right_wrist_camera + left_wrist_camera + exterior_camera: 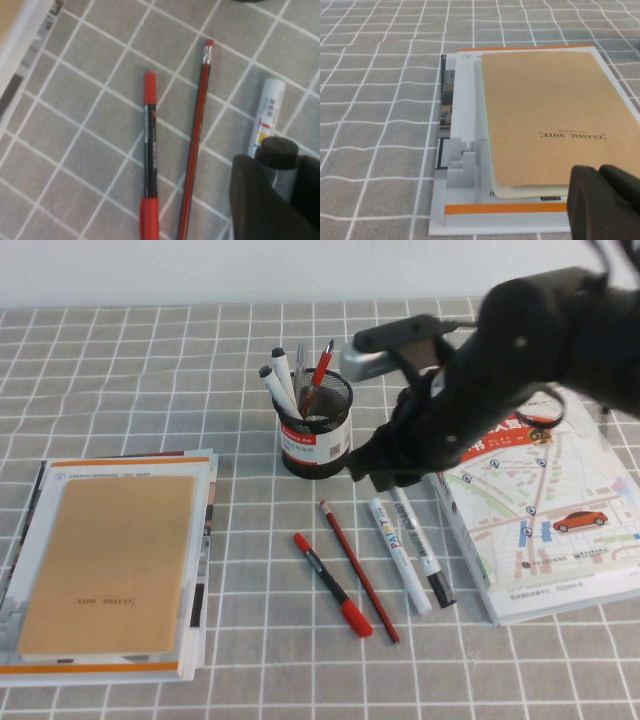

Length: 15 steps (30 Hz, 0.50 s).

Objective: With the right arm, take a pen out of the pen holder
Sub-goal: 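Take a marker out of the pen holder and lay it on the table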

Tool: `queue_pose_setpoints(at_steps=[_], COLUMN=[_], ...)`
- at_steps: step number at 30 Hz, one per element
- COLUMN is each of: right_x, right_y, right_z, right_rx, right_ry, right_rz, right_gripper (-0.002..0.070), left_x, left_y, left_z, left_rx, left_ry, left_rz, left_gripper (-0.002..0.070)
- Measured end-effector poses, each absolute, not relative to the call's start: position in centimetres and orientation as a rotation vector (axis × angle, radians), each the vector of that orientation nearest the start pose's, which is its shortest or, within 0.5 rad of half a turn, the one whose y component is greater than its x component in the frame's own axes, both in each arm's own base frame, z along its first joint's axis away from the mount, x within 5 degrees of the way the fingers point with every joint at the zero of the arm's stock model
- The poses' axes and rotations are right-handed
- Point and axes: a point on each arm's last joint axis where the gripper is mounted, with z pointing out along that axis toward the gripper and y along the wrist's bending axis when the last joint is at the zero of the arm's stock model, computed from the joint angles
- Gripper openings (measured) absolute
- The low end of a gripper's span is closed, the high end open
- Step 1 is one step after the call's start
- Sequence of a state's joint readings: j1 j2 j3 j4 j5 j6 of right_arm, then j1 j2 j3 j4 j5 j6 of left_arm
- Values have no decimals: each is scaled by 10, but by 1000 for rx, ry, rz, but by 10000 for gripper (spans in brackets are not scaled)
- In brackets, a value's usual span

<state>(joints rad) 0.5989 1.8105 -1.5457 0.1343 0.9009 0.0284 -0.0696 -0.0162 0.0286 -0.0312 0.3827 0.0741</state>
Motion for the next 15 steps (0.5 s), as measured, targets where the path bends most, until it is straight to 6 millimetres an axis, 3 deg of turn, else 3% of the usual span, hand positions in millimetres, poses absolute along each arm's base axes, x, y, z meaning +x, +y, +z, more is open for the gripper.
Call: queue_pose_setpoints(at_steps=[8, 15], right_x=[355, 368], right_y=[257, 266], right_z=[235, 211], right_rx=[-678, -675], right_ry=[2700, 2725], right_rz=[382, 376], right_gripper=[110, 110], left_x=[52, 52], left_y=[-5, -5], left_z=[170, 170], left_rx=[116, 116], left_ry=[1875, 1875], left_rz=[-28, -28], left_gripper=[-3, -3])
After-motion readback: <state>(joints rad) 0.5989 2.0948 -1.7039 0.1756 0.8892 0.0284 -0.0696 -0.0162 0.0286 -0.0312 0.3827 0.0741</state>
